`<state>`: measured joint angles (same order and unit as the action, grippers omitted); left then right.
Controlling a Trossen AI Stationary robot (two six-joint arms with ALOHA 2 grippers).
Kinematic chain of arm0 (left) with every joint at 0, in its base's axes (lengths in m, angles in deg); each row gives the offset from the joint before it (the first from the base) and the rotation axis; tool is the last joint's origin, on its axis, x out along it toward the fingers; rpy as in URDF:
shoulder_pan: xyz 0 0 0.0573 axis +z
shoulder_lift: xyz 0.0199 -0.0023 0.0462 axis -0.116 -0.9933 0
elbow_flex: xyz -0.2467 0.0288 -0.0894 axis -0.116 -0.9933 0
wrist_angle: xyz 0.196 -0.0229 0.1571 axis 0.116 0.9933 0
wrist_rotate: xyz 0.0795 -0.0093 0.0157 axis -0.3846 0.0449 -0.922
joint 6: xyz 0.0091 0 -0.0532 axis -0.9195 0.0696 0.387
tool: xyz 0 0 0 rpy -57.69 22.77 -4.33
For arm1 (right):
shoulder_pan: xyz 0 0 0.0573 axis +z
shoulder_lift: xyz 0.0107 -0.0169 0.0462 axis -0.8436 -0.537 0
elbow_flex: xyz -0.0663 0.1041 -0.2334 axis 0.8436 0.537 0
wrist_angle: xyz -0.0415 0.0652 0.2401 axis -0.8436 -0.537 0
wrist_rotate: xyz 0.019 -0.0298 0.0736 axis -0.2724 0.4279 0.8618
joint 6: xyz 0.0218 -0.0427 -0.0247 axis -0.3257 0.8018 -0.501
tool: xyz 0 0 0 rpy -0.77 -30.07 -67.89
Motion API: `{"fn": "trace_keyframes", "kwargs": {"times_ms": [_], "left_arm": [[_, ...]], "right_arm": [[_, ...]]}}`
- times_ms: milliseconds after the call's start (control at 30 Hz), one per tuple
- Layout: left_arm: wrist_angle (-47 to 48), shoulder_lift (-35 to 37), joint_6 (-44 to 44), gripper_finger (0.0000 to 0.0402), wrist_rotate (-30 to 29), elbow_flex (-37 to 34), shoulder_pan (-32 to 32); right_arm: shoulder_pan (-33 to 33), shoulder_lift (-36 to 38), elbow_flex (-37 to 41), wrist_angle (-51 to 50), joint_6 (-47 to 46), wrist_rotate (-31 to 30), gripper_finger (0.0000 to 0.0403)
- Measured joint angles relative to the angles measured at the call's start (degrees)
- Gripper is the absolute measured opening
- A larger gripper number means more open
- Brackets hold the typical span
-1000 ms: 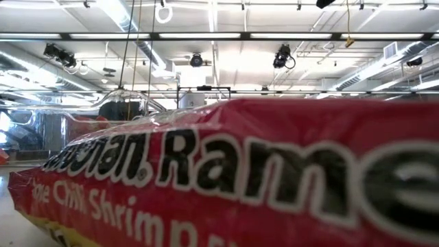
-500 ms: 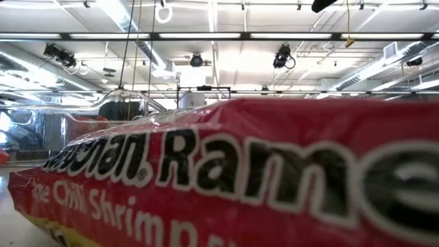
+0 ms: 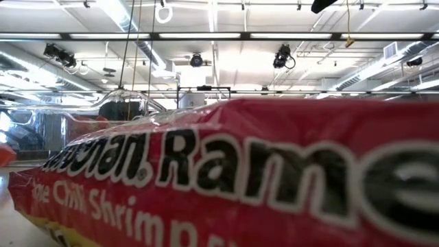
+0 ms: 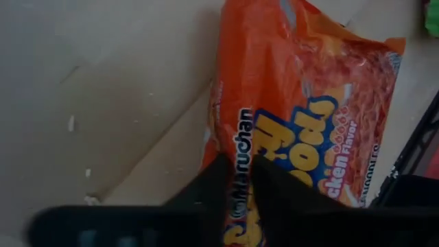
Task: Sort Maruchan noodles
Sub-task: Put the orange noodle pack into the top left transparent bin
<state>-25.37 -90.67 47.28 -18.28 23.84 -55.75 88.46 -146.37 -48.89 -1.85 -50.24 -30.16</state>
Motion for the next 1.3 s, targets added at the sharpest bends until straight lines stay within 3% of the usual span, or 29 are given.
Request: {"fn": "trace_keyframes", "kwargs": {"times_ms": [100, 233, 400, 667, 833, 967, 1167, 1300], "left_arm": [[-1.1, 0.0, 1.7, 0.0014, 1.0, 0.0, 0.0], [-1.7, 0.0, 4.2, 0.0011, 3.0, 2.6, 0.0], [0.2, 1.0, 4.4, 0.0008, 2.3, 11.8, 1.3], [11.9, 1.2, -14.3, 0.0006, -12.8, 32.1, 11.2], [22.0, 1.3, -27.3, 0.0007, -24.3, 41.6, 20.3], [28.9, 1.3, -34.9, 0.0007, -28.6, 46.1, 29.8], [35.0, 1.3, -43.7, 0.0009, -25.3, 48.9, 49.2], [35.6, 1.2, -54.7, 0.0009, -17.3, 49.3, 64.2]], "right_arm": [[0.0, 0.0, 0.0, 0.0, 1.9, 0.0, 0.0013], [0.0, 0.1, 0.0, -0.4, 6.2, 1.3, 0.0013], [0.0, 1.1, 0.0, -2.7, 12.2, 3.1, 0.0013], [0.0, 3.3, 0.0, -4.0, 22.3, 2.7, 0.0012], [0.1, 4.6, 0.0, -4.1, 25.3, 2.8, 0.0012], [0.9, 5.7, 0.0, -4.3, 24.2, 3.1, 0.0012], [3.3, 6.0, 0.0, -6.2, 17.4, 3.2, 0.0012], [5.4, 5.6, 0.0, -8.4, 12.7, 3.5, 0.0012]]}}
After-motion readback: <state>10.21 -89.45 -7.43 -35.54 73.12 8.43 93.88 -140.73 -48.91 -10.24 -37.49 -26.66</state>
